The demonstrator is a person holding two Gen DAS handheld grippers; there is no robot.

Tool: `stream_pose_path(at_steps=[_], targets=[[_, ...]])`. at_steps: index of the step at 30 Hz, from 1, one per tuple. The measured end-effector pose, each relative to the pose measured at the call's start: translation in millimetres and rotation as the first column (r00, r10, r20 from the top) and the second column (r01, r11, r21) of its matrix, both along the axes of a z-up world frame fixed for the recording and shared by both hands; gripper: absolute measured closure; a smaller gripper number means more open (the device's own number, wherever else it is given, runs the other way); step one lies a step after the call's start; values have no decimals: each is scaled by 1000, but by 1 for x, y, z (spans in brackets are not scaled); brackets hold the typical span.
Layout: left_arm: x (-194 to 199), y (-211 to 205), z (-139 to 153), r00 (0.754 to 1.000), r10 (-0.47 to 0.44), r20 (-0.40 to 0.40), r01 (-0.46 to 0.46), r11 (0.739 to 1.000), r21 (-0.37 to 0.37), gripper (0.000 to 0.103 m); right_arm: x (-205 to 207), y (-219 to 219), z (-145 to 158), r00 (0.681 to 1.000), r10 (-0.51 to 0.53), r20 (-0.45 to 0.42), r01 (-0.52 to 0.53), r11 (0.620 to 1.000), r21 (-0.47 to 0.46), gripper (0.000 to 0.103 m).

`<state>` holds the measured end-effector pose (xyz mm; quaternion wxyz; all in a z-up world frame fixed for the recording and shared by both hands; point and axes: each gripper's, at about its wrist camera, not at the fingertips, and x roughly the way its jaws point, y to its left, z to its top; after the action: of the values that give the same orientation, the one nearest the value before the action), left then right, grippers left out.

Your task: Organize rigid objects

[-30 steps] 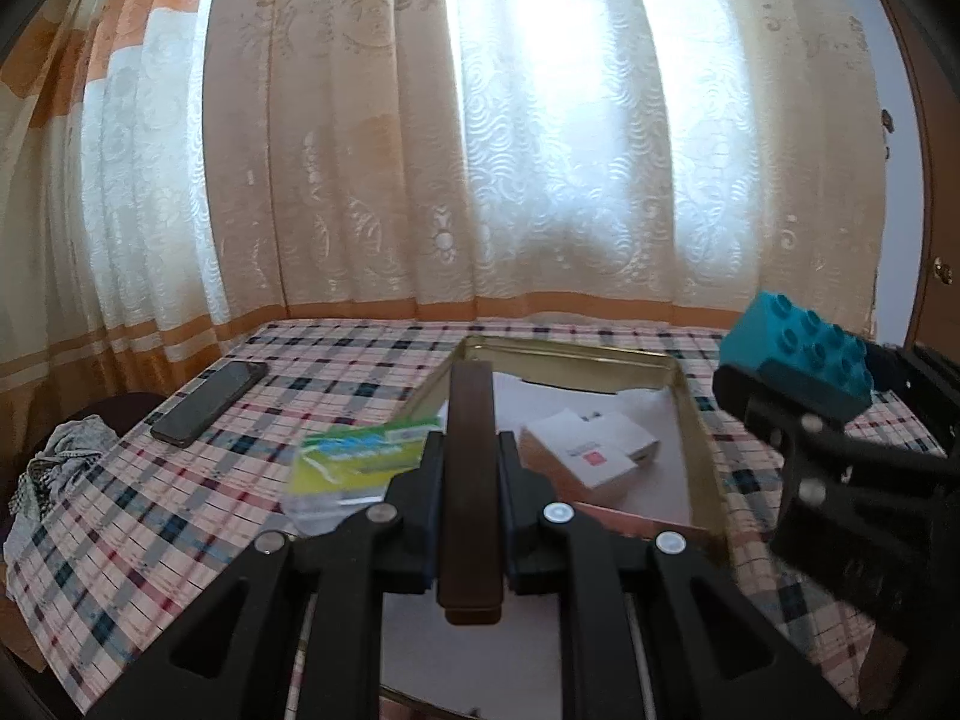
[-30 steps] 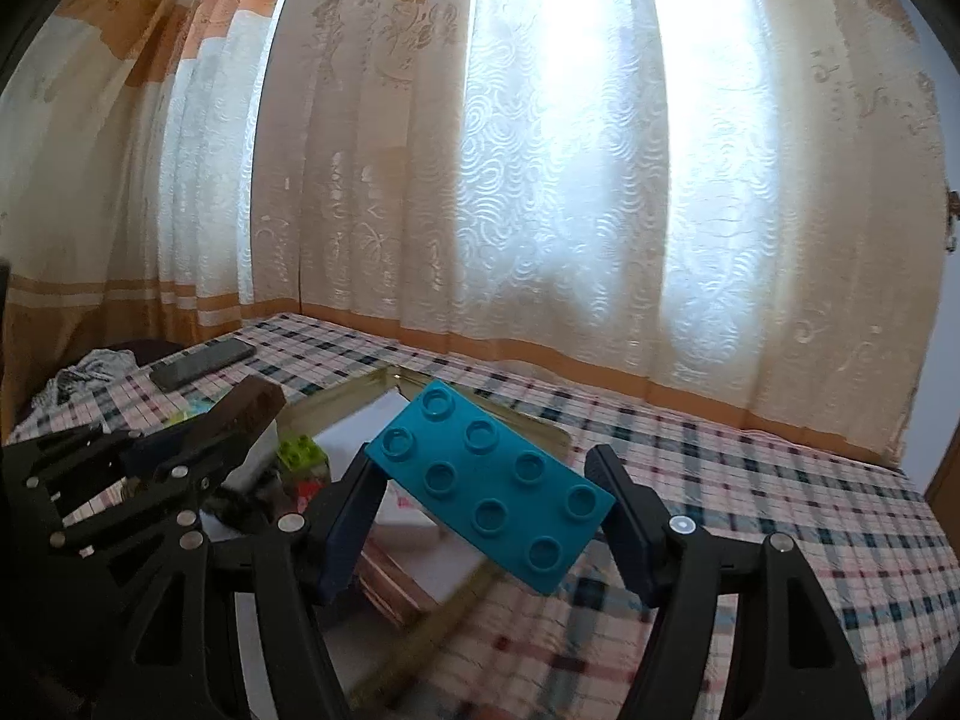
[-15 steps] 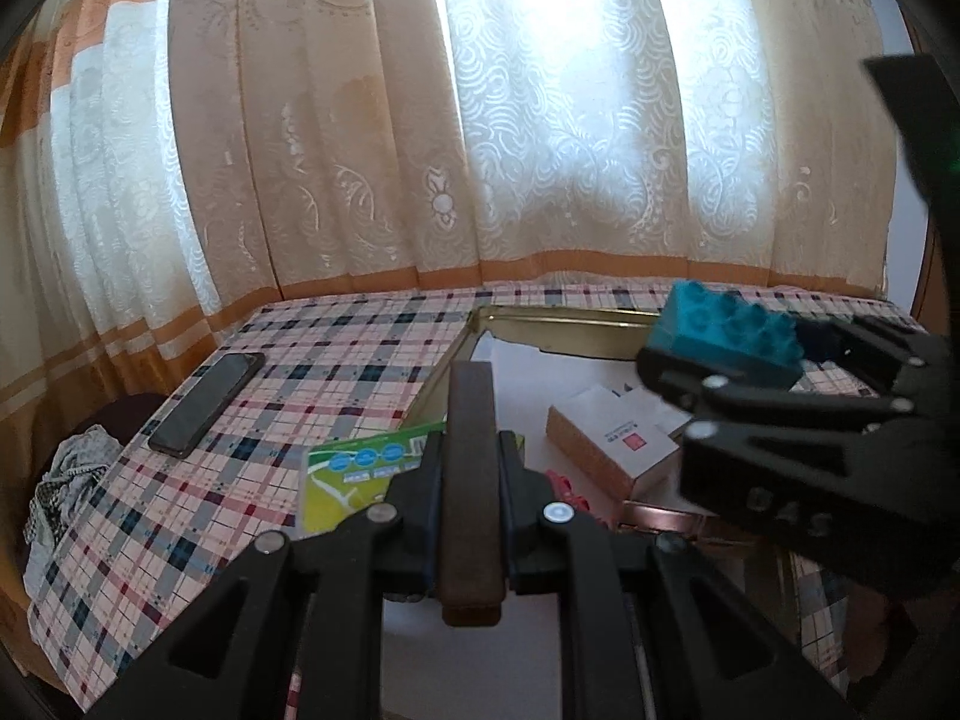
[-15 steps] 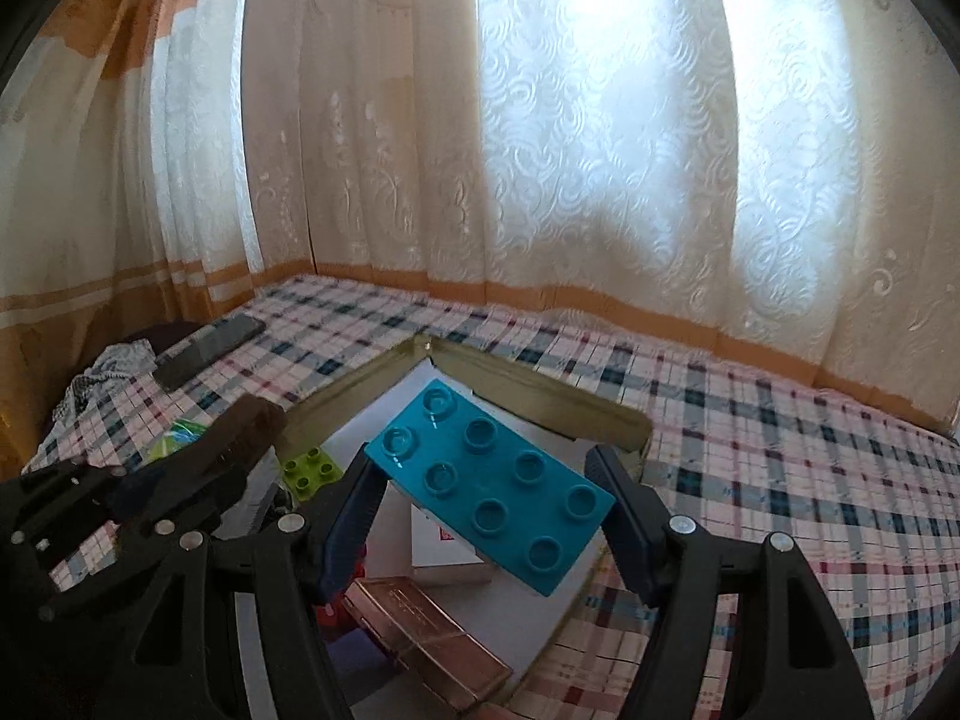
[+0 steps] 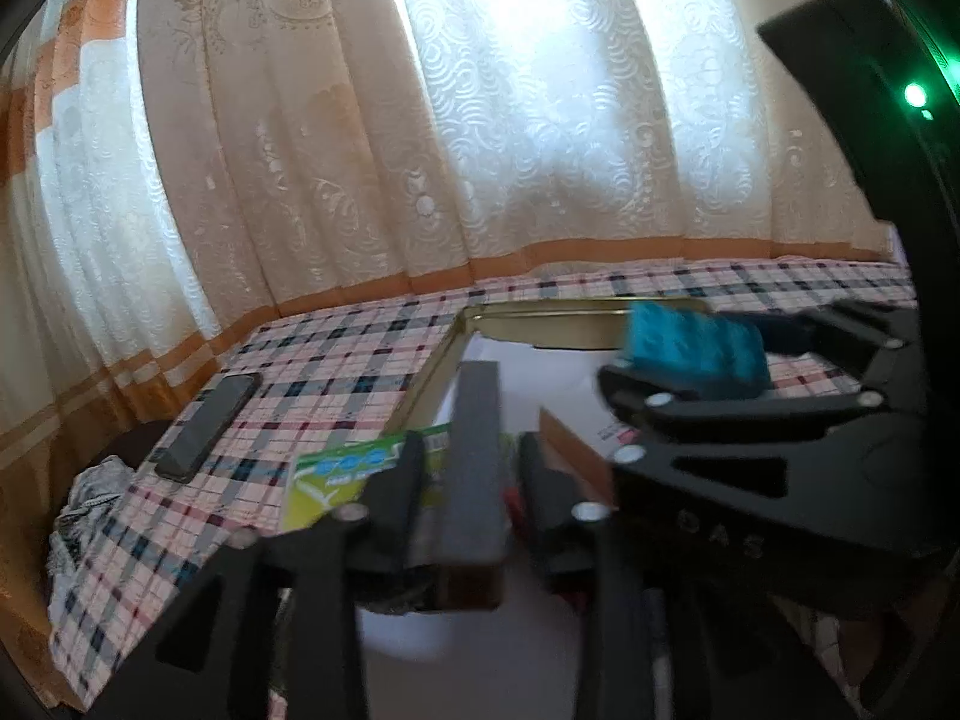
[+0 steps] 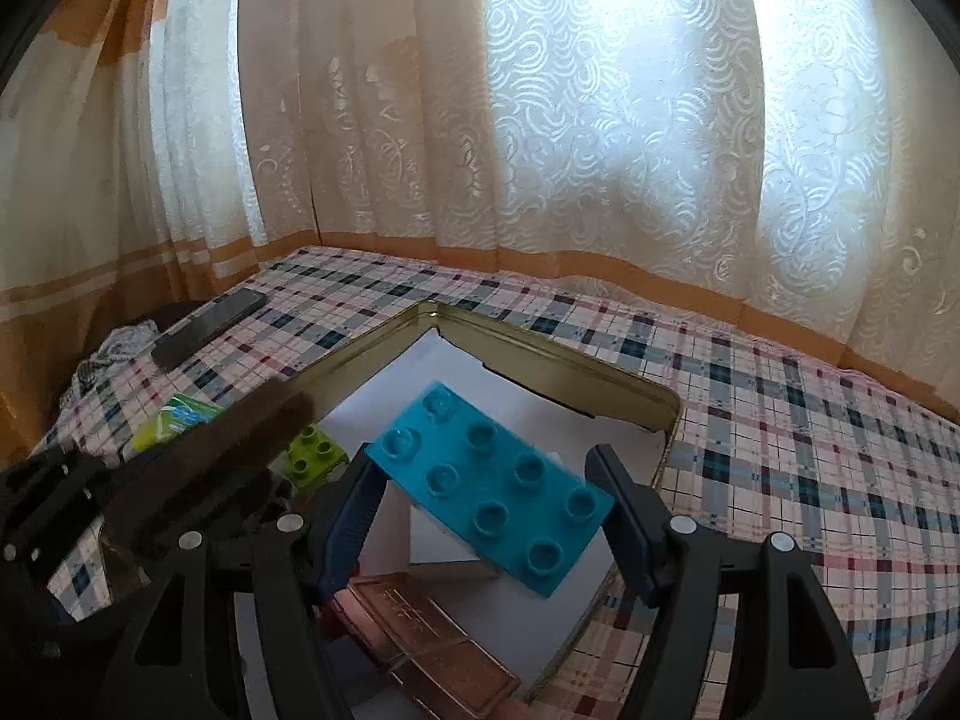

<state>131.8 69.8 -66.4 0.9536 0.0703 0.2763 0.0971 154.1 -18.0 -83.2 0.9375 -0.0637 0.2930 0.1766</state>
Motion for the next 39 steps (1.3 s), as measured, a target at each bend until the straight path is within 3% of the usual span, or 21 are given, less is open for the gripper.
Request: stream_pose_path(at_steps=[2,4,8,10,12,25,39], targets=[[0,2,-2,1000,0,-3,0,1000,0,47,-2,0,2,999,-15,31,15,1000,-24,31],[-2,4,-3,1000,4,-4,-5,1000,-9,34,-3,-4,4,1000,3,21,-4,1000,12,25],[-6,3,-5,1000,12,-7,-12,1000,-15,24,-11,-7,9,999,1,44,-3,1000,27,24],[-9,4,-4,1000,20,-3,-20,1000,-22,8,-15,-9,11,999,-4,54,2,1000,27,24],[-15,8,-1,999,38,10,-38,999,-34,2,-21,-13,14,997,-13,72,10,999,32,23],[-40,32,19,993,115,28,-113,991,-76,1,-66,-26,43,985,-9,172,-4,997,75,22],[-46,35,18,989,141,37,-138,988,-68,1,-78,-28,38,985,0,174,-11,998,62,21]])
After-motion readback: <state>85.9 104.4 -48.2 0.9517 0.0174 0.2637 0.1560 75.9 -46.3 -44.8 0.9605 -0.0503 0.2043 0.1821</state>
